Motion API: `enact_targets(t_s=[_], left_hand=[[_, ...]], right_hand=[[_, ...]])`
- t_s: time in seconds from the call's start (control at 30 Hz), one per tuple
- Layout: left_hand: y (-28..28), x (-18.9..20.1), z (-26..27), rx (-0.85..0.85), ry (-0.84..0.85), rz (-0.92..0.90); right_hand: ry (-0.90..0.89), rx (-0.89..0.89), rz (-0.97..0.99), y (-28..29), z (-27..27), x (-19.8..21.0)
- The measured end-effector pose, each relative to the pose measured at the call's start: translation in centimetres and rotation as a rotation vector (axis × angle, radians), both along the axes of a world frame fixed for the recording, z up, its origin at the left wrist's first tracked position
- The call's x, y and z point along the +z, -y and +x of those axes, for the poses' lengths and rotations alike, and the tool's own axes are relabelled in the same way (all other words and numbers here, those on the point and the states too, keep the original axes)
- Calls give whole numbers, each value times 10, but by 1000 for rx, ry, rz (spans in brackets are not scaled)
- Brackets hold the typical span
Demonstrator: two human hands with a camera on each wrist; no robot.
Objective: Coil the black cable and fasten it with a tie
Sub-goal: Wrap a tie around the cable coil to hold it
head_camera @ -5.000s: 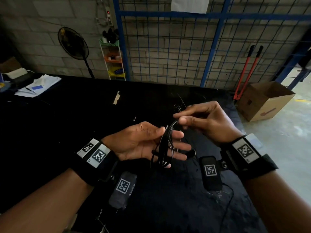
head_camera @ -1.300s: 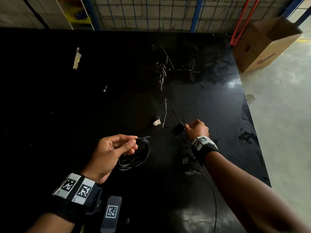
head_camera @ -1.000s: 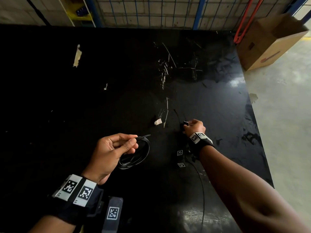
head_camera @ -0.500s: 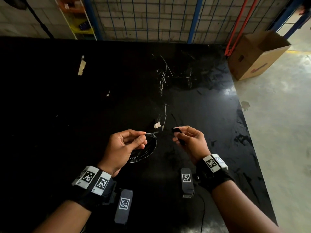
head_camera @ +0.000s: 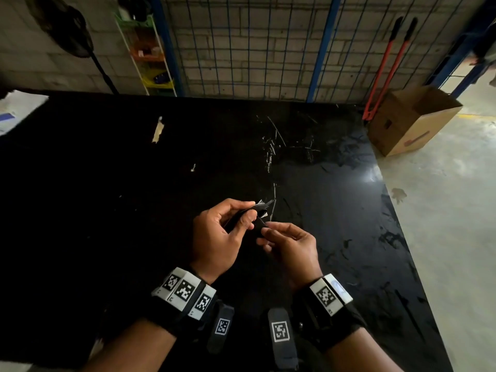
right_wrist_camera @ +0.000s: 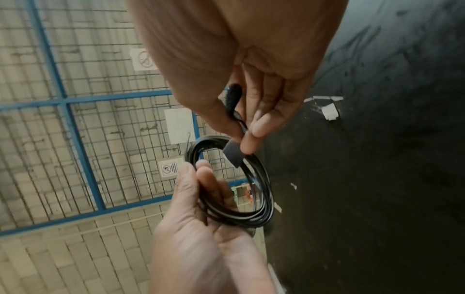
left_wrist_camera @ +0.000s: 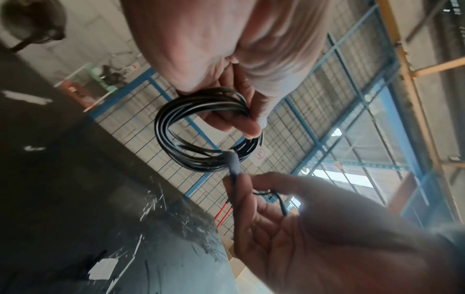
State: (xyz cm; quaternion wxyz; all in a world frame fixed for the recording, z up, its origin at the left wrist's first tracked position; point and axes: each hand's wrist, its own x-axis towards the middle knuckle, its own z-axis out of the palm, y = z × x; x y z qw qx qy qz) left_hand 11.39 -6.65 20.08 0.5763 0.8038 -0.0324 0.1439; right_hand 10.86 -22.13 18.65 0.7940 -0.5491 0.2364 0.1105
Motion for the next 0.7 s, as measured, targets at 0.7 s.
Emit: enact_targets(t_s=[0.7], left_hand=[[-4, 15, -20, -105, -102, -188]], right_hand=[[-15, -49, 436, -14, -9, 33]])
